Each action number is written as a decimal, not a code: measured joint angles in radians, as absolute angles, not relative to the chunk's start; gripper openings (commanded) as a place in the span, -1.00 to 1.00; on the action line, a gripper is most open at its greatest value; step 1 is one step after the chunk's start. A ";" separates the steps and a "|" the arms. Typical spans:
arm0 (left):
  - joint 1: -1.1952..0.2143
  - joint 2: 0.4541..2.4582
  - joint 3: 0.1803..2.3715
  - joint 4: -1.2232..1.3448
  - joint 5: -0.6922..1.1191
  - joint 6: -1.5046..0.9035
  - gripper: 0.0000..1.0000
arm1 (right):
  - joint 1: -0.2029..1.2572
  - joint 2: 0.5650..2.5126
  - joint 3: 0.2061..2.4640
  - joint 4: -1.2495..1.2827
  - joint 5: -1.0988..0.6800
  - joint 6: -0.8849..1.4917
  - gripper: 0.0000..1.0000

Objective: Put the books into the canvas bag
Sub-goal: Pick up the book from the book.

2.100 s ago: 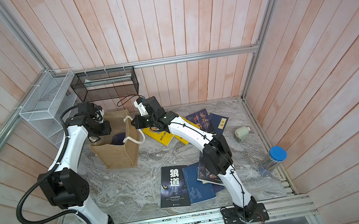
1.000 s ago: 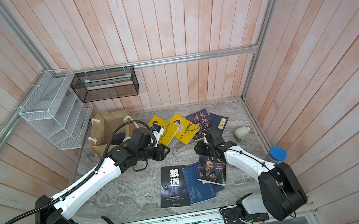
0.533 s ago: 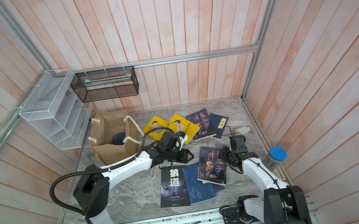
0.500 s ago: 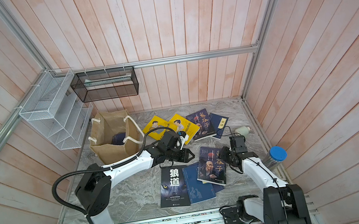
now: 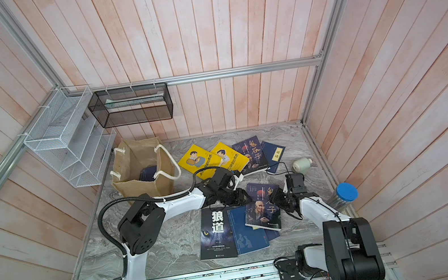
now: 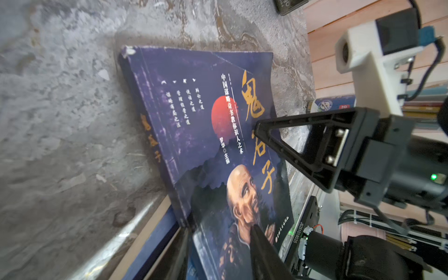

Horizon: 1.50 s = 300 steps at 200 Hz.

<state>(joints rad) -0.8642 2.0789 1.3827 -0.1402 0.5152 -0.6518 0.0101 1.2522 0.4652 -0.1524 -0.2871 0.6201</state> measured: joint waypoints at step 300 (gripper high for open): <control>-0.556 1.383 1.159 0.065 0.744 -0.437 -1.00 | 0.342 0.971 0.787 0.118 -0.578 0.506 0.27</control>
<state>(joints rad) -0.5564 1.3834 1.1587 0.0650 0.7441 -0.4374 0.3420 0.9707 0.7868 0.1177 -0.5777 0.5060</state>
